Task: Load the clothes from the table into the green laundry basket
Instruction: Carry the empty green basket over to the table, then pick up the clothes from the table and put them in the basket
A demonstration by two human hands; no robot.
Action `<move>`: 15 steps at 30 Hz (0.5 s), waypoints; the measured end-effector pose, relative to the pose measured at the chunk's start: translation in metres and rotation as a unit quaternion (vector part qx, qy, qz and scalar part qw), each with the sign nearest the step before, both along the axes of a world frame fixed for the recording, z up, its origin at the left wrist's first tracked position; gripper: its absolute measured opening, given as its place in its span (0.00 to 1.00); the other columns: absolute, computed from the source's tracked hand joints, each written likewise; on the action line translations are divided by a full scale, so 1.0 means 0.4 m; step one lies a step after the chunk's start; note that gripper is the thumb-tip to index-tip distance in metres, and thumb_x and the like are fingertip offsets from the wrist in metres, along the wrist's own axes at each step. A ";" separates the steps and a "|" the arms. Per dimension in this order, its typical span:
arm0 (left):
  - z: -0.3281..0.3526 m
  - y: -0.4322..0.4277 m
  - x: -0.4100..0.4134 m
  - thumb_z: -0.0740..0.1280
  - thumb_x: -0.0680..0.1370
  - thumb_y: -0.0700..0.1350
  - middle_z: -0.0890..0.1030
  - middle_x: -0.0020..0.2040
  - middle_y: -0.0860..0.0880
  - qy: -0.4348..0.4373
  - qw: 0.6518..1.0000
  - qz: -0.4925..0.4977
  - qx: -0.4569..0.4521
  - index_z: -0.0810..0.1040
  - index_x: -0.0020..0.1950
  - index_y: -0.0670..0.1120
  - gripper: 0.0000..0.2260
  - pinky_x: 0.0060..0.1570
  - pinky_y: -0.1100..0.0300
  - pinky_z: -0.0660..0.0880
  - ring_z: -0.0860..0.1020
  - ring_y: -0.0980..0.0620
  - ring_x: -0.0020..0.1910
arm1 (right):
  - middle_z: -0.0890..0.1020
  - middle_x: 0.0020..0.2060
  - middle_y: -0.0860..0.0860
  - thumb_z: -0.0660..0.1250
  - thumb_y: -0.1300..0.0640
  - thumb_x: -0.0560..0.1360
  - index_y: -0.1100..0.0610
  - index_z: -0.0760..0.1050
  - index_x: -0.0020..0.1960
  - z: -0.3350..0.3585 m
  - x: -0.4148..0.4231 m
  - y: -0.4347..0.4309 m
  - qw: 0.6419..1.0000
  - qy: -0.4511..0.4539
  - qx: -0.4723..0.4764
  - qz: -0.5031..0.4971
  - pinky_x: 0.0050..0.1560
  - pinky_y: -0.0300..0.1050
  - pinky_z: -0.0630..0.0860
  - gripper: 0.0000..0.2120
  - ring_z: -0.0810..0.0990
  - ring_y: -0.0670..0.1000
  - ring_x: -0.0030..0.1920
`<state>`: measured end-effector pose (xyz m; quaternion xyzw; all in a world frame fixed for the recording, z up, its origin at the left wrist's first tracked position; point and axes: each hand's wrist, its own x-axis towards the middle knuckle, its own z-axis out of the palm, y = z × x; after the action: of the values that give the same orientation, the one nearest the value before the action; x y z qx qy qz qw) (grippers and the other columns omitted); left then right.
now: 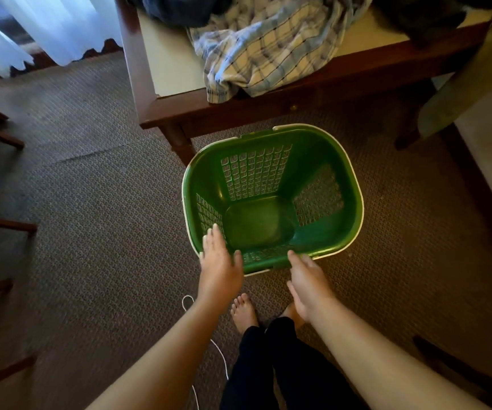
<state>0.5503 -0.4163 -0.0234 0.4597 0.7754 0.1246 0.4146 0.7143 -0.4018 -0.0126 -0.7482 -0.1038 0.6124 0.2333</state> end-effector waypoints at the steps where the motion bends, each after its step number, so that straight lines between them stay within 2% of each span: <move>1: 0.032 -0.001 0.016 0.61 0.85 0.46 0.49 0.86 0.46 -0.021 1.000 -0.010 0.019 0.42 0.85 0.44 0.35 0.83 0.48 0.47 0.46 0.48 0.85 | 0.64 0.79 0.53 0.62 0.51 0.84 0.55 0.58 0.81 0.026 -0.004 -0.003 1.000 0.004 0.021 0.017 0.77 0.57 0.61 0.28 0.63 0.56 0.78; 4: 0.130 0.003 0.052 0.60 0.86 0.44 0.55 0.85 0.47 -0.074 0.996 -0.023 0.042 0.46 0.85 0.46 0.33 0.80 0.57 0.53 0.54 0.50 0.84 | 0.65 0.78 0.51 0.60 0.52 0.84 0.54 0.59 0.80 0.122 -0.008 -0.006 0.994 0.018 0.088 0.064 0.77 0.53 0.61 0.26 0.64 0.52 0.77; 6: 0.201 0.017 0.065 0.60 0.86 0.44 0.60 0.84 0.48 -0.099 0.993 -0.032 0.056 0.48 0.86 0.48 0.31 0.79 0.55 0.60 0.61 0.51 0.81 | 0.67 0.77 0.48 0.60 0.51 0.84 0.52 0.61 0.80 0.184 -0.007 -0.003 0.987 0.019 0.126 0.095 0.76 0.50 0.62 0.25 0.65 0.50 0.76; 8: 0.261 0.033 0.070 0.59 0.86 0.43 0.65 0.81 0.48 -0.111 0.990 -0.039 0.075 0.50 0.86 0.49 0.30 0.71 0.60 0.68 0.69 0.57 0.73 | 0.68 0.76 0.47 0.60 0.51 0.84 0.51 0.62 0.79 0.241 -0.007 0.009 0.979 0.017 0.165 0.122 0.75 0.49 0.63 0.24 0.66 0.47 0.75; 10: 0.310 0.056 0.073 0.59 0.87 0.42 0.67 0.80 0.50 -0.128 0.987 -0.037 0.091 0.52 0.85 0.50 0.28 0.63 0.66 0.68 0.71 0.66 0.63 | 0.69 0.76 0.46 0.60 0.51 0.84 0.50 0.64 0.78 0.298 -0.006 0.027 0.968 0.013 0.210 0.139 0.75 0.48 0.64 0.23 0.68 0.45 0.73; 11: 0.334 0.069 0.075 0.58 0.87 0.41 0.67 0.80 0.51 -0.136 0.985 -0.035 0.102 0.53 0.85 0.51 0.28 0.64 0.67 0.67 0.71 0.67 0.64 | 0.70 0.75 0.45 0.60 0.51 0.84 0.50 0.64 0.78 0.326 -0.004 0.039 0.962 0.012 0.231 0.145 0.75 0.48 0.64 0.23 0.68 0.44 0.72; 12: 0.354 0.083 0.076 0.58 0.86 0.41 0.66 0.81 0.51 -0.141 0.983 -0.035 0.115 0.54 0.85 0.51 0.28 0.69 0.66 0.65 0.69 0.65 0.70 | 0.71 0.74 0.45 0.60 0.51 0.84 0.50 0.65 0.78 0.355 -0.002 0.052 0.956 0.010 0.250 0.152 0.75 0.49 0.65 0.22 0.69 0.43 0.71; 13: 0.376 0.098 0.078 0.58 0.86 0.40 0.66 0.82 0.50 -0.140 0.981 -0.034 0.129 0.55 0.85 0.52 0.28 0.73 0.64 0.63 0.67 0.60 0.76 | 0.71 0.73 0.45 0.60 0.52 0.84 0.50 0.66 0.78 0.383 0.002 0.068 0.951 0.009 0.266 0.158 0.75 0.49 0.66 0.22 0.69 0.43 0.70; 15: 0.417 0.134 0.081 0.58 0.86 0.39 0.66 0.82 0.49 -0.137 0.979 -0.031 0.150 0.56 0.85 0.52 0.28 0.74 0.62 0.62 0.64 0.54 0.80 | 0.72 0.72 0.45 0.60 0.52 0.84 0.51 0.67 0.77 0.437 0.011 0.102 0.943 0.007 0.291 0.163 0.75 0.50 0.67 0.21 0.70 0.43 0.69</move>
<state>0.5829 -0.3629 0.1434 0.5190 0.6693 0.2885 0.4467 0.7185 -0.3611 0.1621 -0.6162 -0.3964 0.5905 0.3384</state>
